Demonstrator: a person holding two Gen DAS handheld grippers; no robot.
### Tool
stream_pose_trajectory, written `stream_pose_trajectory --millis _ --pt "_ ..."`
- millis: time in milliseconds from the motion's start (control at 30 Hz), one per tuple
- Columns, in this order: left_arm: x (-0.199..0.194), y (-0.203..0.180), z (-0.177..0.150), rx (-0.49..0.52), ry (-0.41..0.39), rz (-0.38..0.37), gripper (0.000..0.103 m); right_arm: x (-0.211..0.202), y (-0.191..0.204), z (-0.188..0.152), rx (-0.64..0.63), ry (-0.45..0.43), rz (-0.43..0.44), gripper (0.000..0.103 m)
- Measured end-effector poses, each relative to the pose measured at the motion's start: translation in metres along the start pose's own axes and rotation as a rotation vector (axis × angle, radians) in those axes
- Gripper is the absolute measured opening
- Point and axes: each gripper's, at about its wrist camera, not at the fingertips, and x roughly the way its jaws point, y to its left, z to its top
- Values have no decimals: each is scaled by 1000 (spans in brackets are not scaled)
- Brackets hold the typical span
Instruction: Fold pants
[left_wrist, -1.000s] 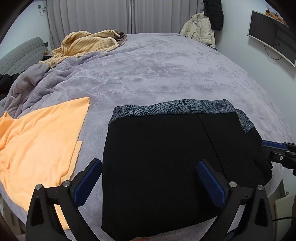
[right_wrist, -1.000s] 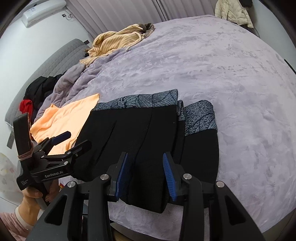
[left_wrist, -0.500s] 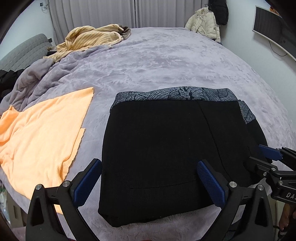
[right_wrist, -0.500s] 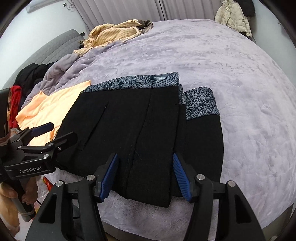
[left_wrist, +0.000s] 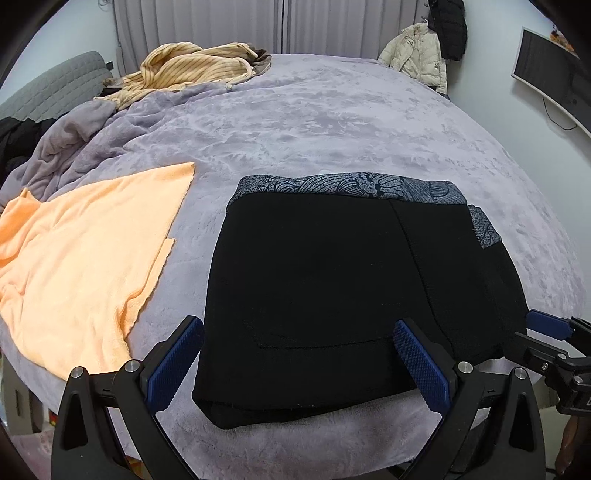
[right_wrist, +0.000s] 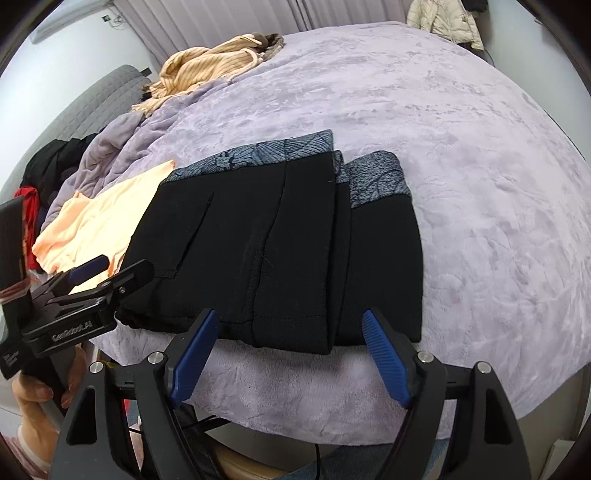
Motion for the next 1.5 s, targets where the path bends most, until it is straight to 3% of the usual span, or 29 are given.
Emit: stream_pose_trajectory --millis 133,267,667,800,1500 --pt "-16 -6 3 17 -18 14 103 -9 0 8 25 20 -93 103" --pt "-32 -8 7 12 -9 64 103 -27 6 13 30 22 -122 103" --pt "-62 -9 9 -10 -27 65 103 -56 48 24 -83 -2 -252 103" --pt "-62 -11 7 -1 -24 94 103 -55 51 26 -86 -2 -245 103" --pt "-52 -14 3 -2 2 97 103 -50 46 26 -70 3 -251 103"
